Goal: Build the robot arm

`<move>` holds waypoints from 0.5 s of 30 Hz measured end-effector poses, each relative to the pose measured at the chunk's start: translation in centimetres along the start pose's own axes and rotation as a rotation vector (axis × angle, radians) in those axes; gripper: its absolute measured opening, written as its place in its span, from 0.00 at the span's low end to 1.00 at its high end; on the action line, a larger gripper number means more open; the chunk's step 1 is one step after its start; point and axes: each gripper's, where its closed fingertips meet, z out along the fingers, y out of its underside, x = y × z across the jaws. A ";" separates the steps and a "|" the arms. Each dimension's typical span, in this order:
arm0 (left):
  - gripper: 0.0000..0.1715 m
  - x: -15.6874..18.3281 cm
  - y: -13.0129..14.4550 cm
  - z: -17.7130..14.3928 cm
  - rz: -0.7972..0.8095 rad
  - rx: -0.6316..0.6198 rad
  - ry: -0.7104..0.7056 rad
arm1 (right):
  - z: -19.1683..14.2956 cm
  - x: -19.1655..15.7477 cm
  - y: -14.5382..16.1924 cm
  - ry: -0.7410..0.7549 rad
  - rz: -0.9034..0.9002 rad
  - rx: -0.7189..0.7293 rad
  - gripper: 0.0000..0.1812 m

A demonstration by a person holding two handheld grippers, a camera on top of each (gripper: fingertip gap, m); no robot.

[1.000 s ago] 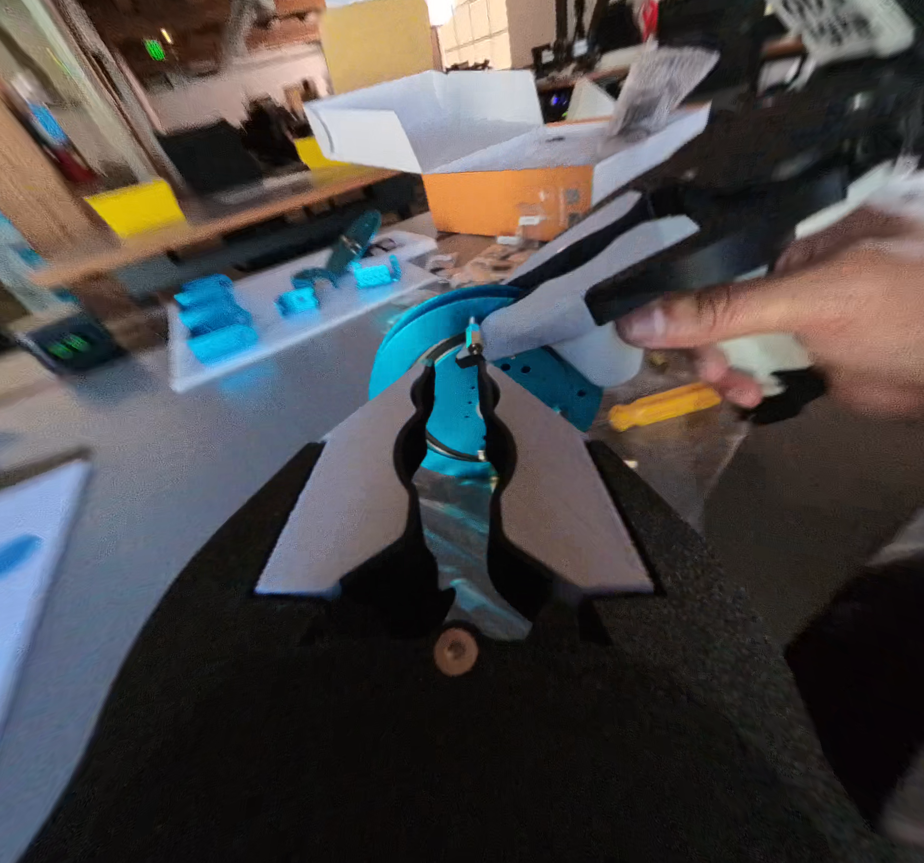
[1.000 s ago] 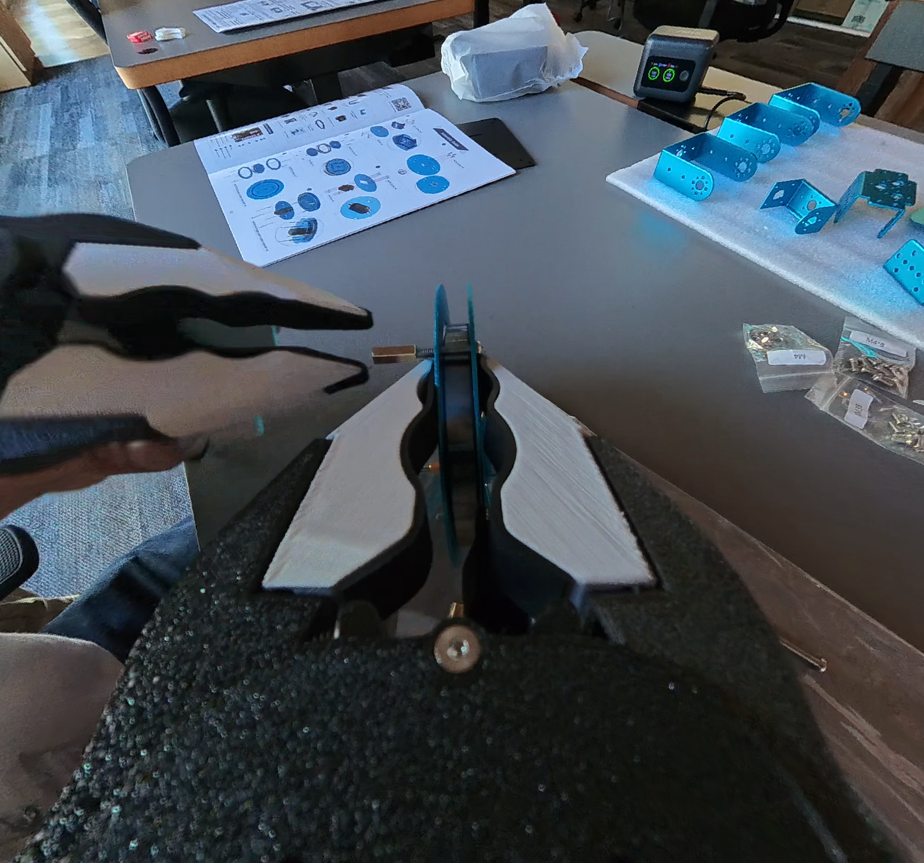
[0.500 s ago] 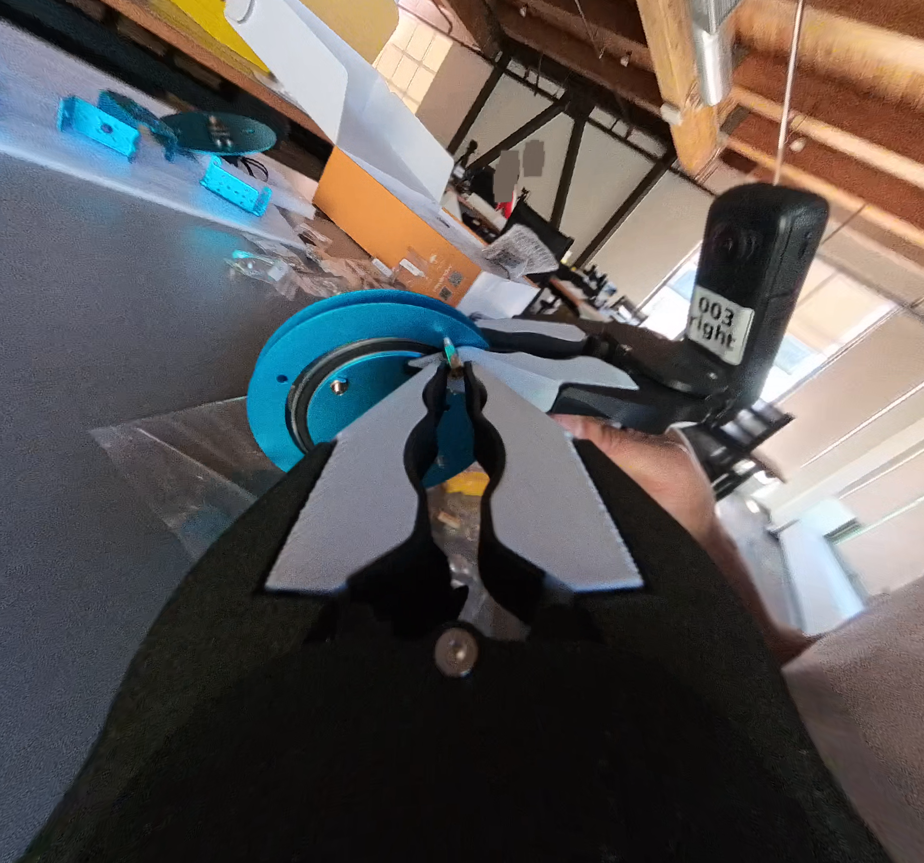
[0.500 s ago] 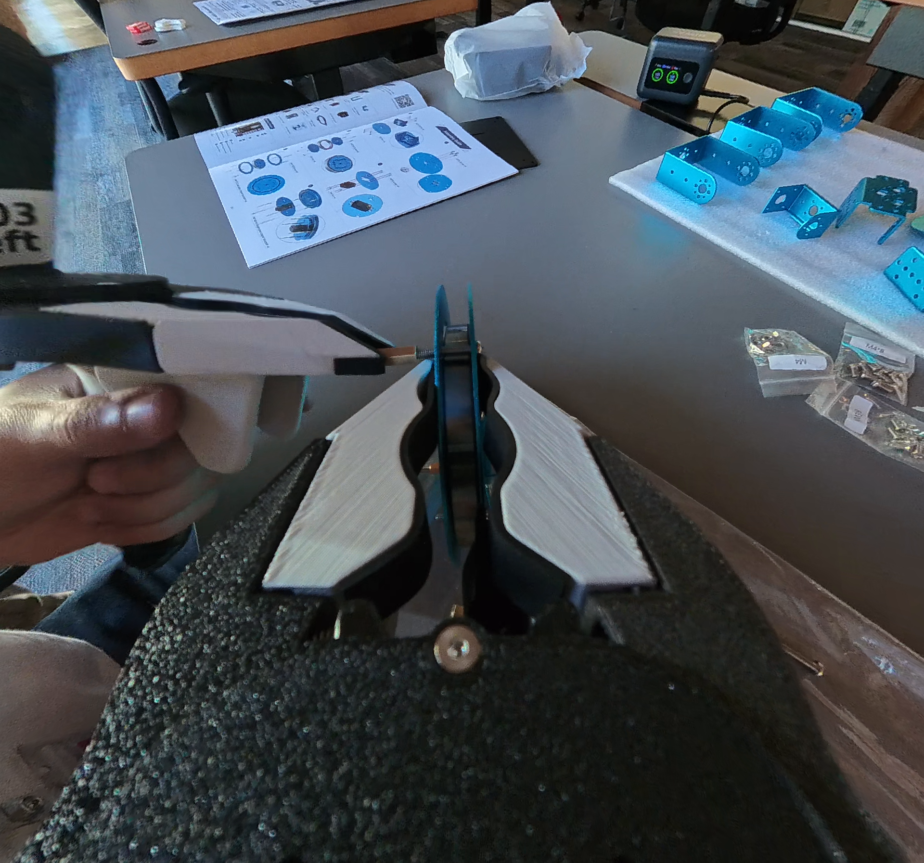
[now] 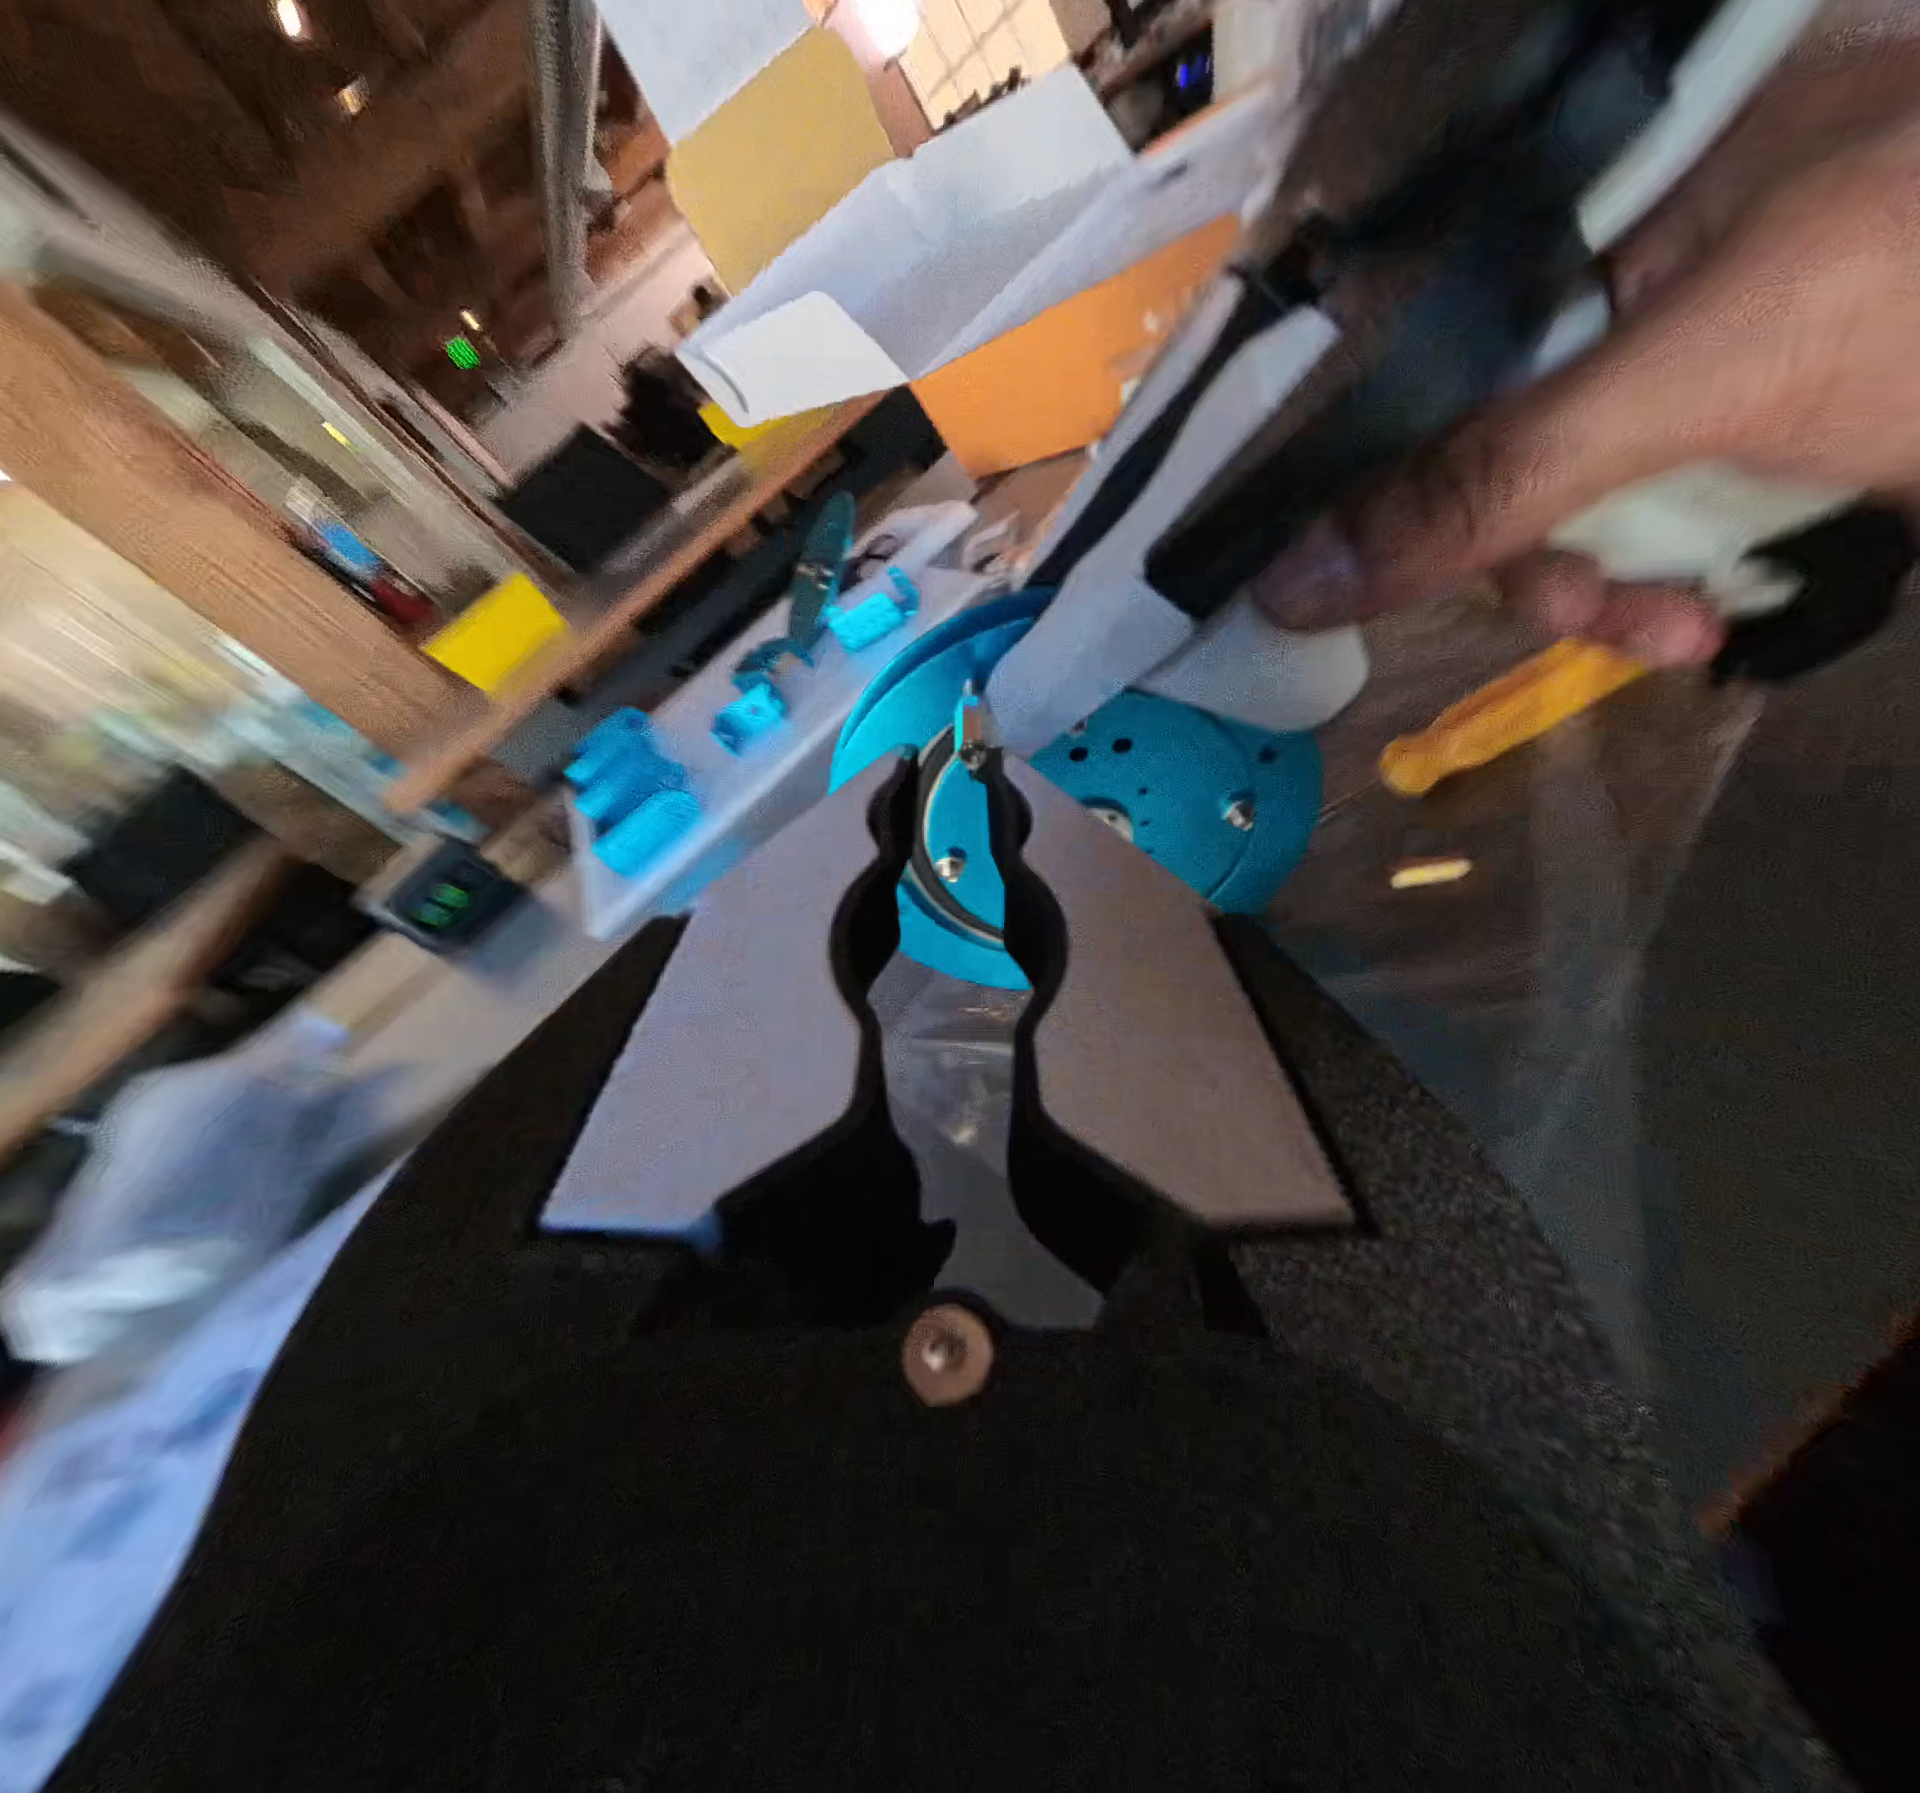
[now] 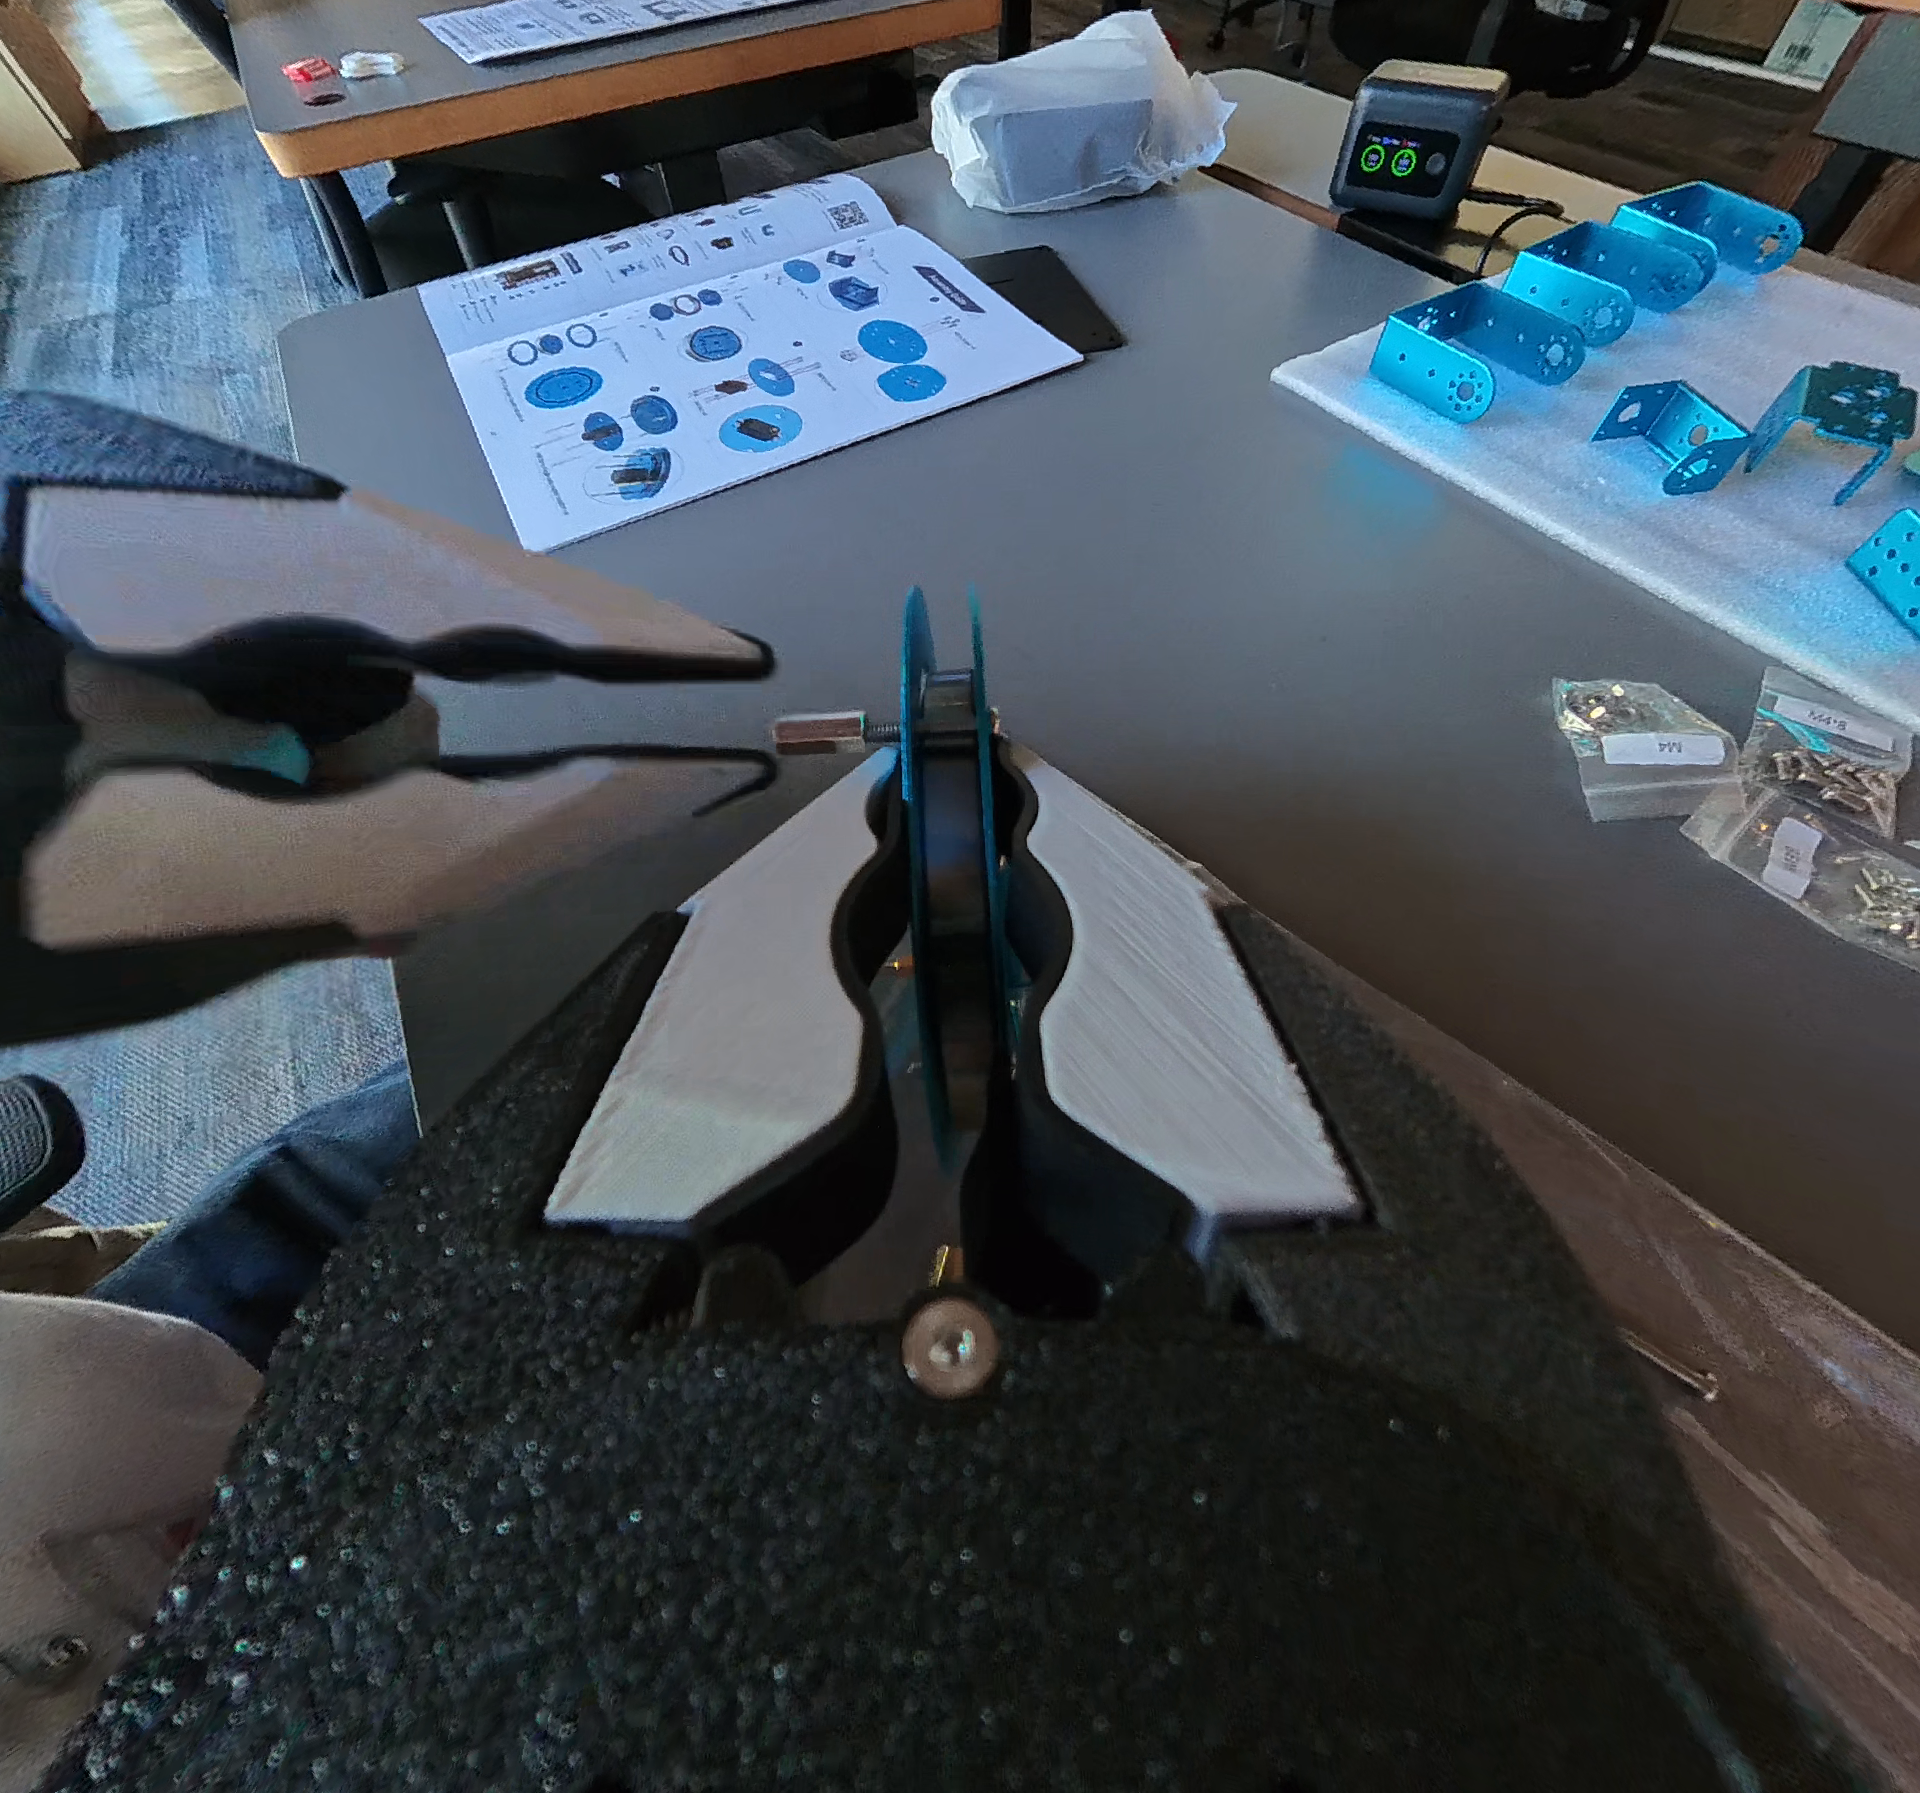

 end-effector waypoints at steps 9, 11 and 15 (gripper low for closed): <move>0.14 0.5 -0.8 0.3 -1.157 0.143 0.313 | 0.0 -0.2 0.0 0.007 -0.014 -0.005 0.07; 0.09 0.1 -0.9 0.6 -1.172 0.149 0.280 | 0.1 -0.3 0.0 0.010 -0.019 -0.008 0.07; 0.03 0.3 -0.4 0.8 -0.898 0.100 0.216 | 0.0 -0.3 0.0 0.012 -0.015 -0.006 0.07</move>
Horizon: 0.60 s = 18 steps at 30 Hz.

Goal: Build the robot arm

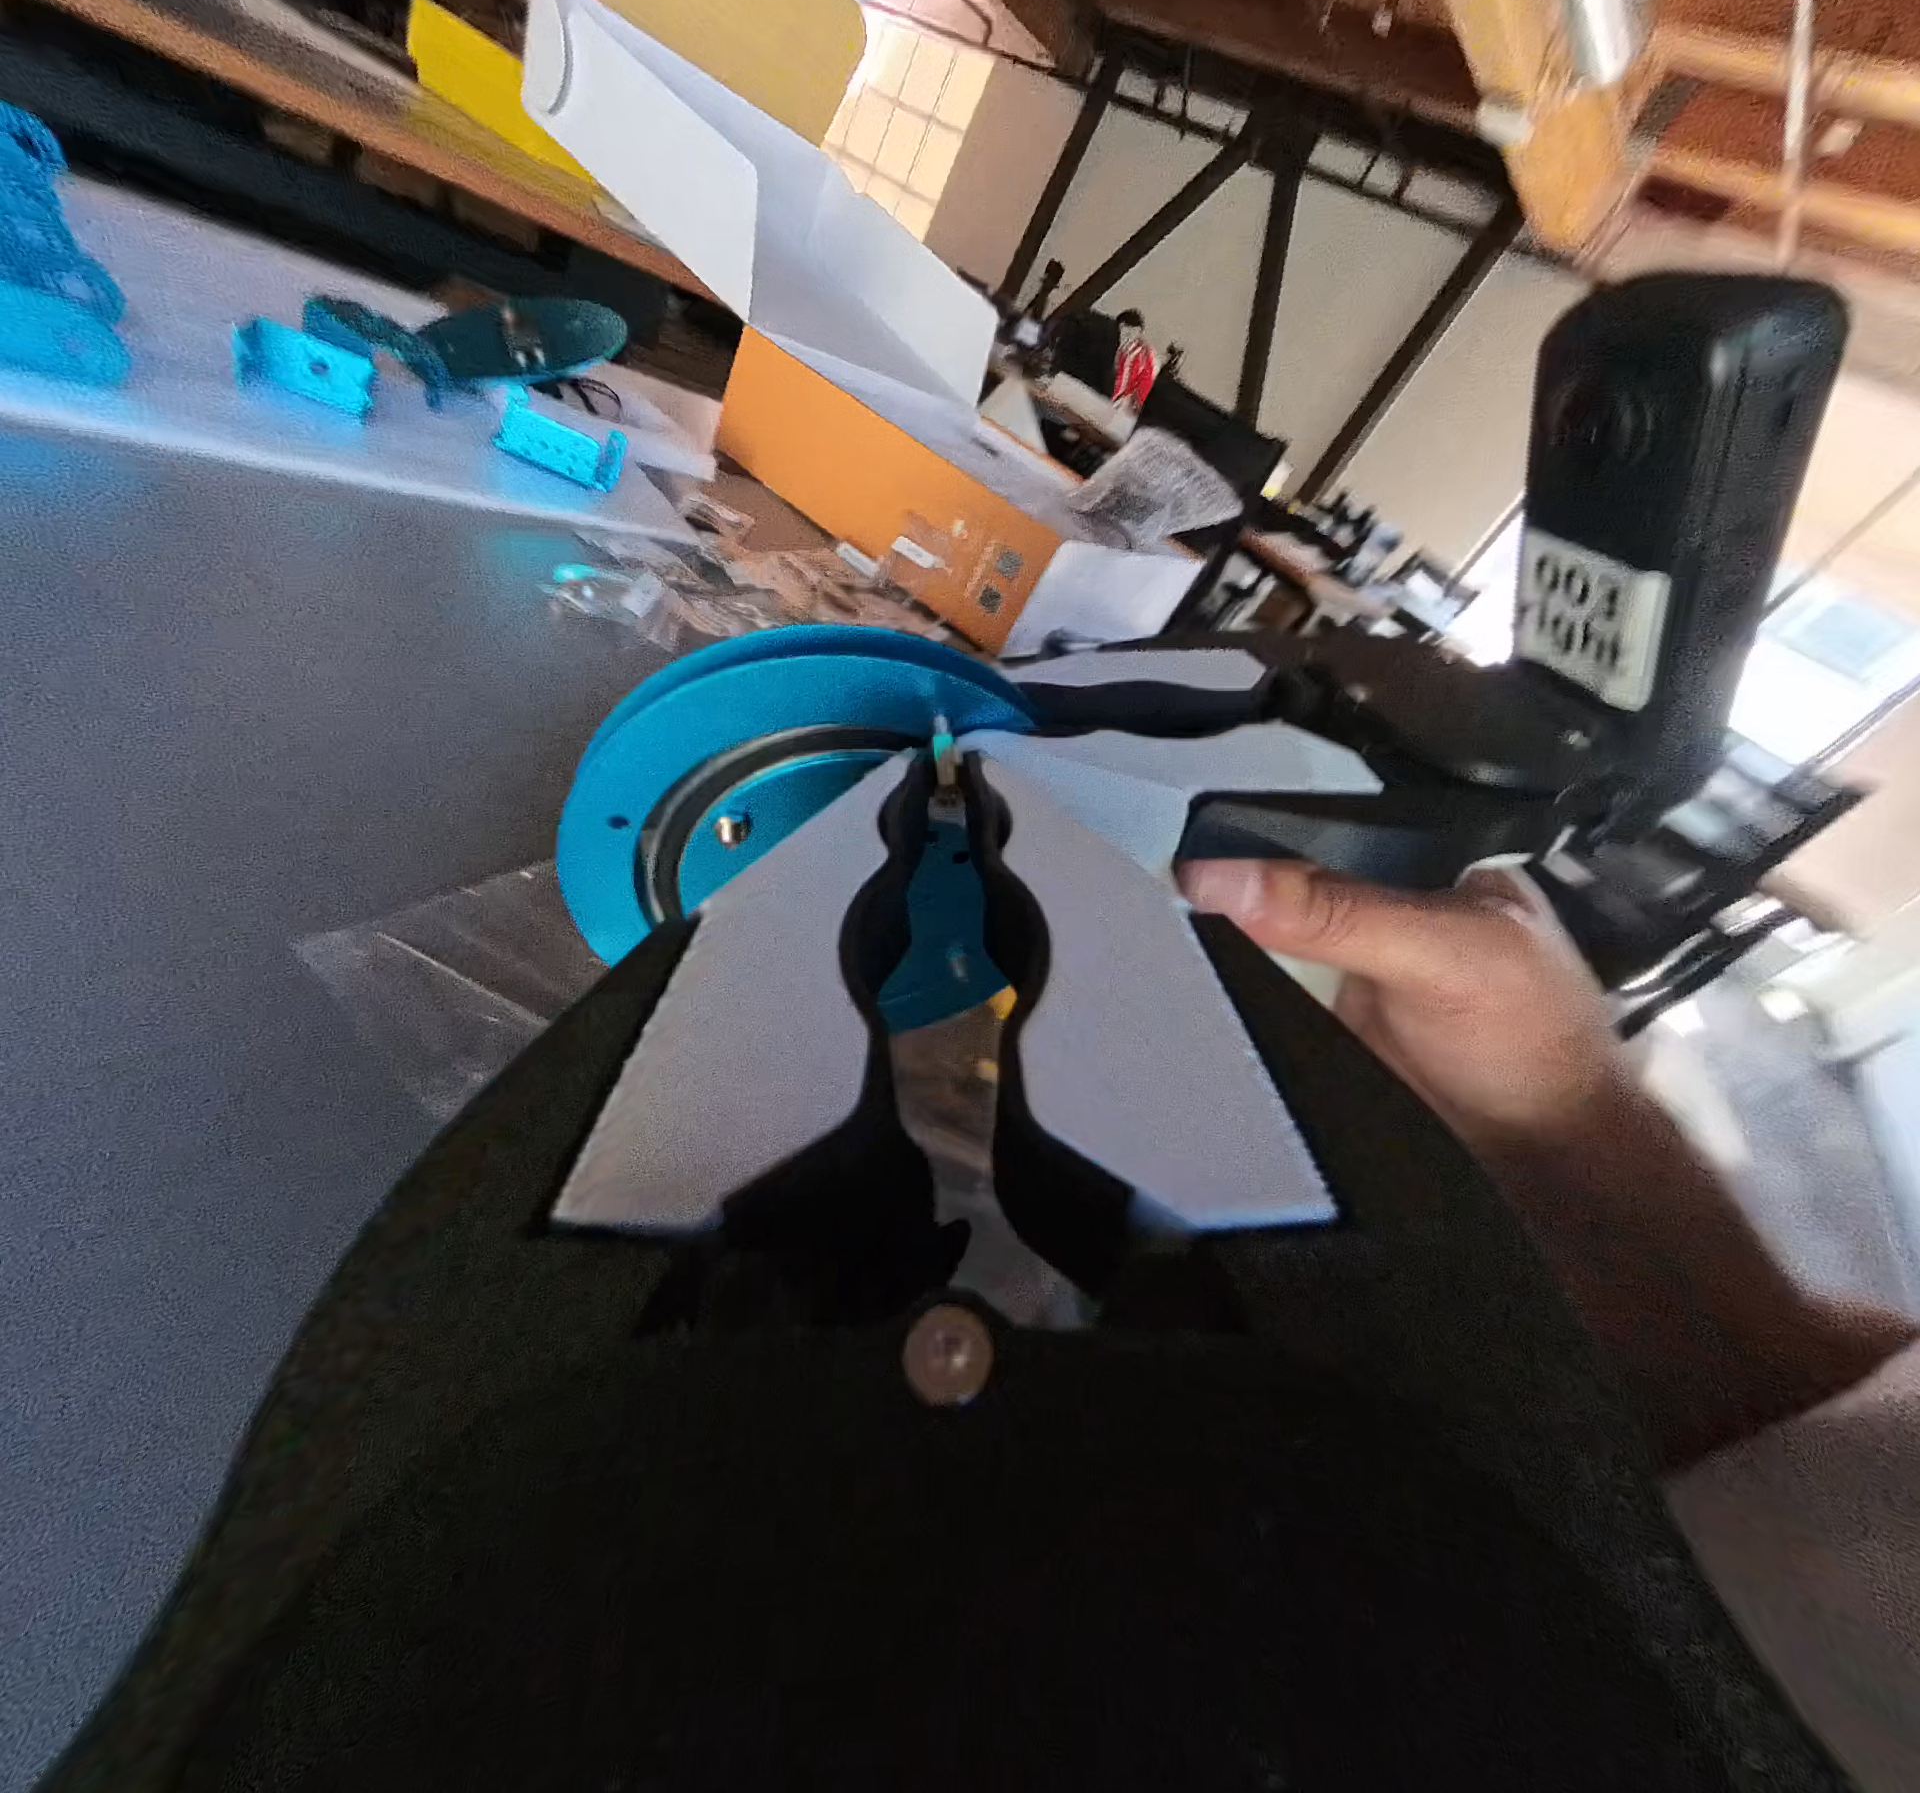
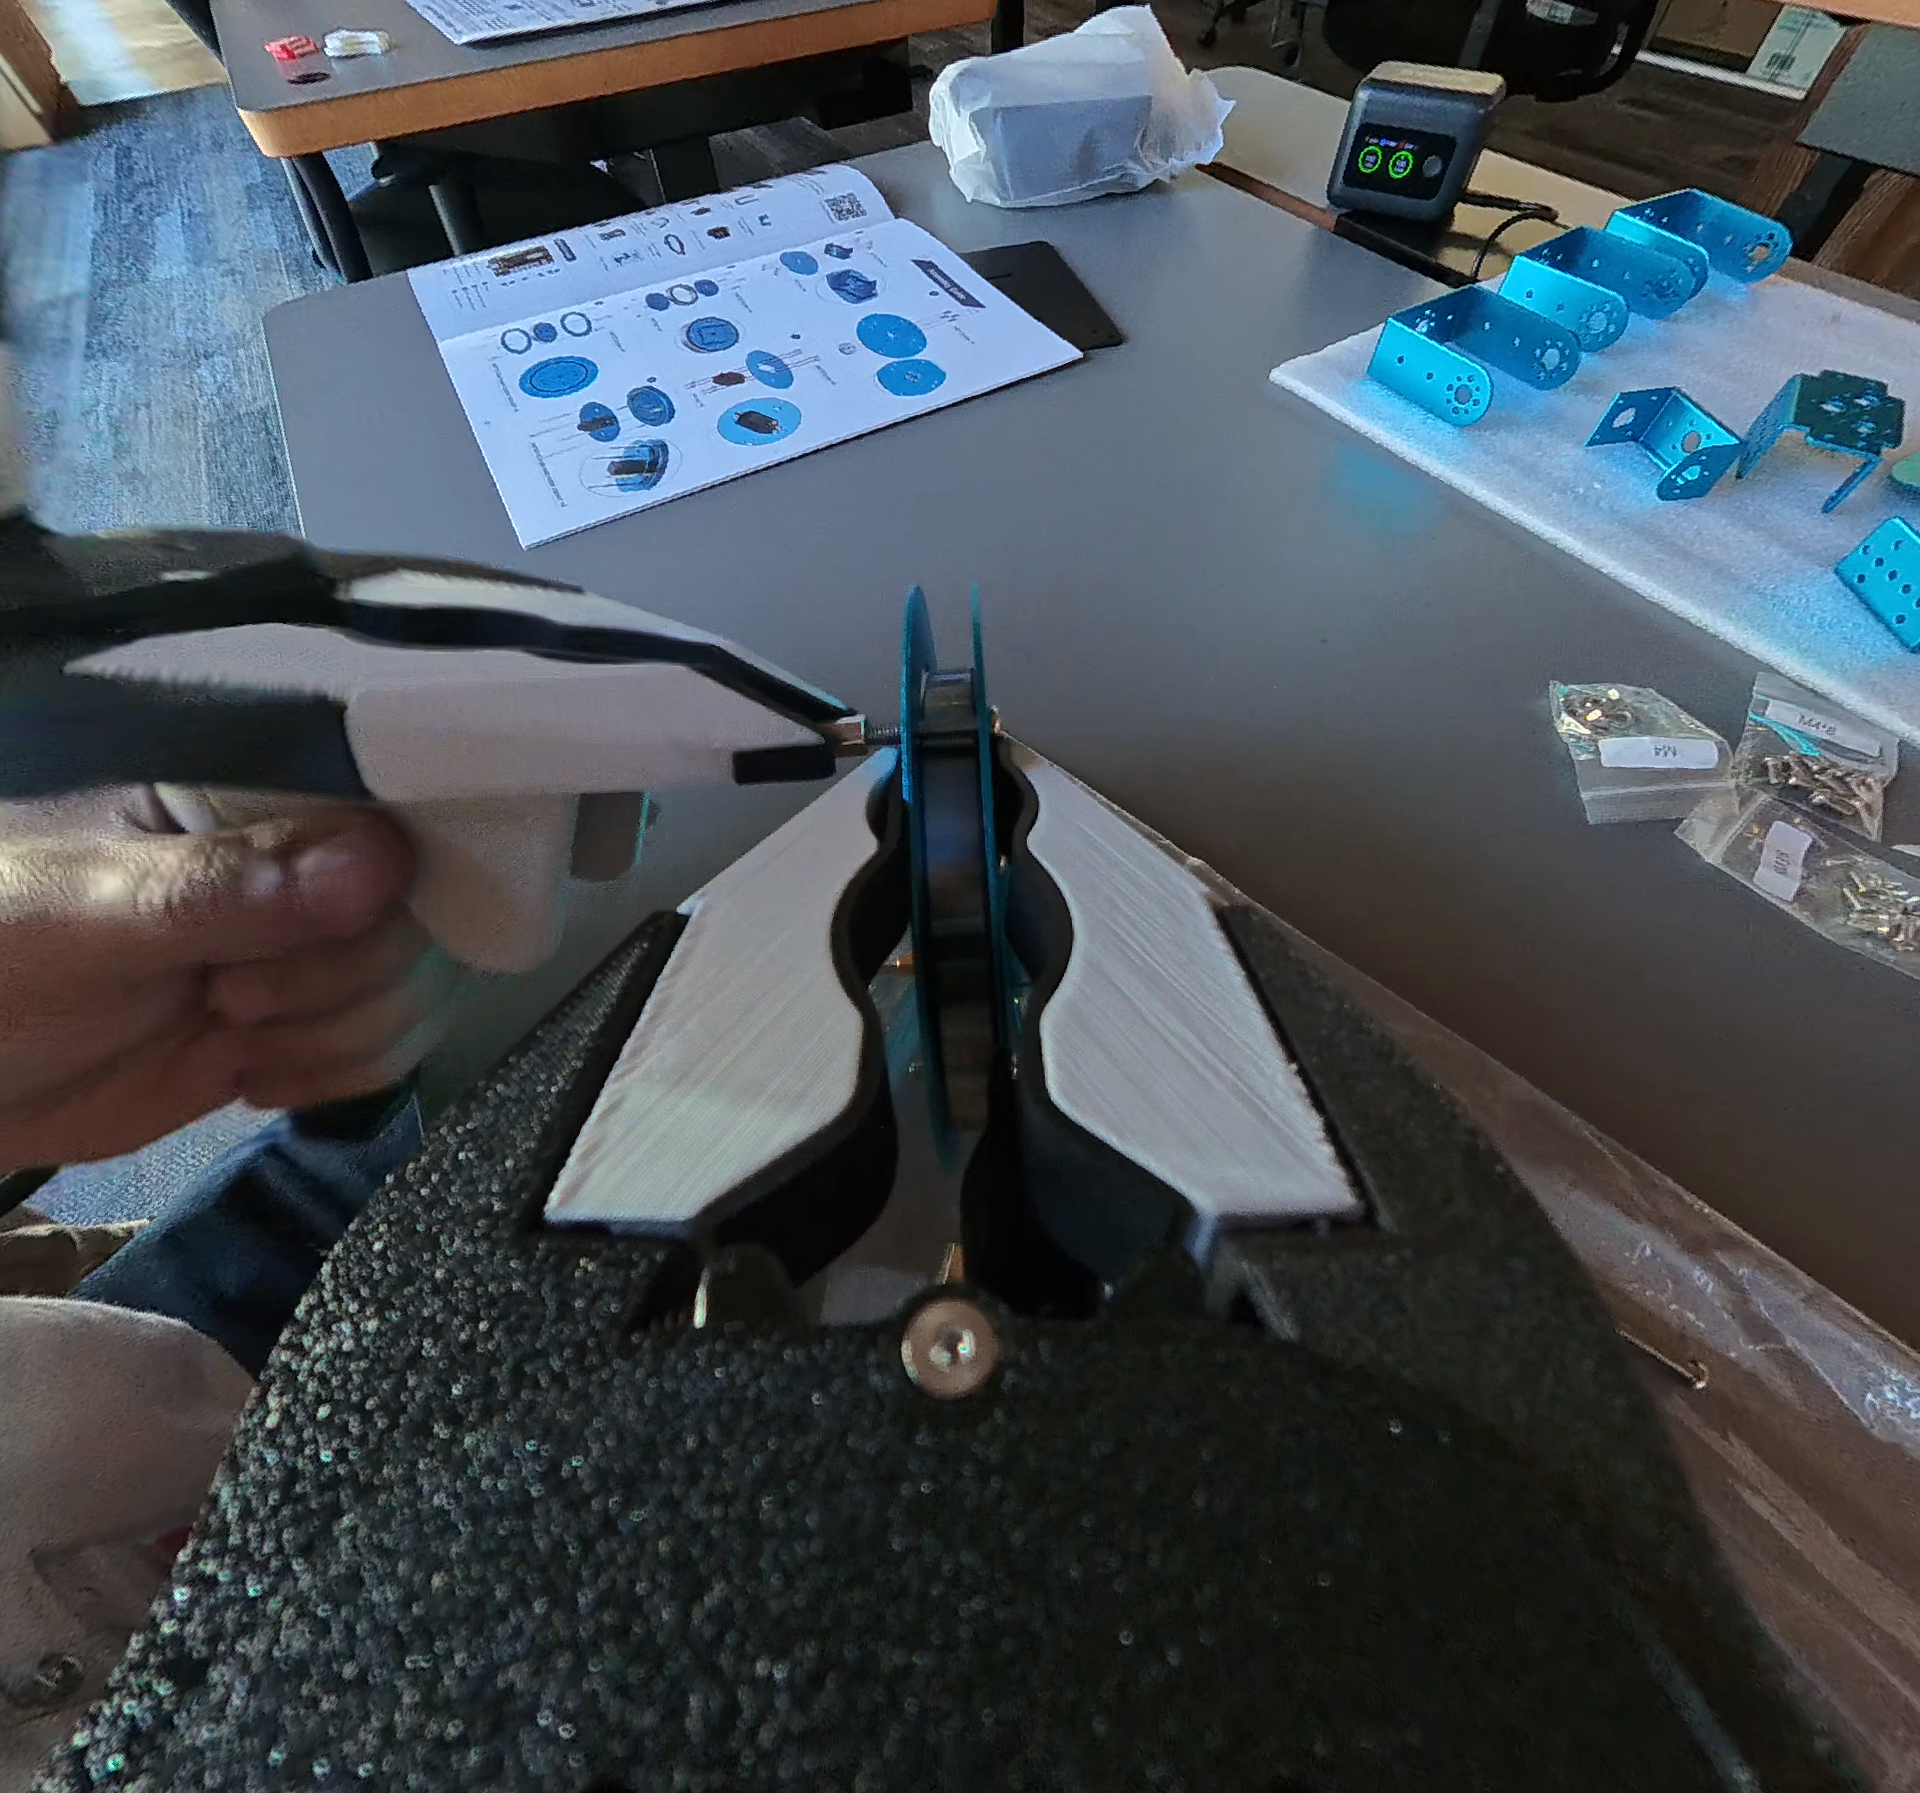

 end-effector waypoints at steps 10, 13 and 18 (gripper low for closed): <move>0.03 0.1 0.2 0.4 1.368 -0.086 -0.348 | -0.1 0.5 0.1 -0.001 0.027 0.004 0.07; 0.08 0.5 0.1 -0.2 0.803 -0.054 -0.213 | -0.1 0.5 0.1 0.009 0.030 0.005 0.07; 0.13 0.2 -0.1 -0.6 -0.070 0.000 0.018 | -0.1 0.5 0.1 0.007 0.040 0.009 0.07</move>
